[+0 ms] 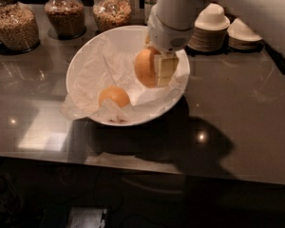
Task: Pick orange from white bowl
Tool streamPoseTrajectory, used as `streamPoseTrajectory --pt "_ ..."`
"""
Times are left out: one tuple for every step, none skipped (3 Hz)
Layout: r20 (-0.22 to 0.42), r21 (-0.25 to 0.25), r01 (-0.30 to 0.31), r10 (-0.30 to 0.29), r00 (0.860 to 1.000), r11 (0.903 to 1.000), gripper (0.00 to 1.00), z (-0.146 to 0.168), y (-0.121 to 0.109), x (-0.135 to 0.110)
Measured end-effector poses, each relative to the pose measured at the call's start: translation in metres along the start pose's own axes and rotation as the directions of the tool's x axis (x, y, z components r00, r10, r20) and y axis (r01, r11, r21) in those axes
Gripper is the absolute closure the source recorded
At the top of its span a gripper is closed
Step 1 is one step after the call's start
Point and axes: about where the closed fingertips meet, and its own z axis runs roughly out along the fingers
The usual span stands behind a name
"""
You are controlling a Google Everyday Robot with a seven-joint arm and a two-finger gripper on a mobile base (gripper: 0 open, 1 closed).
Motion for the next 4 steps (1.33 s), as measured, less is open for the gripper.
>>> streamPoseTrajectory --pt "0.179 0.06 -0.025 0.014 0.984 0.9979 1.0 -0.05 0.003 0.009" --pt "0.376 0.04 -0.005 -0.01 0.926 0.9992 1.0 -0.079 0.024 -0.003" --pt "0.566 0.029 0.109 -0.106 0.818 0.9937 1.0 -0.109 0.058 -0.05" --pt "0.703 0.061 0.267 -0.231 0.673 0.9617 1.0 -0.133 0.094 -0.104"
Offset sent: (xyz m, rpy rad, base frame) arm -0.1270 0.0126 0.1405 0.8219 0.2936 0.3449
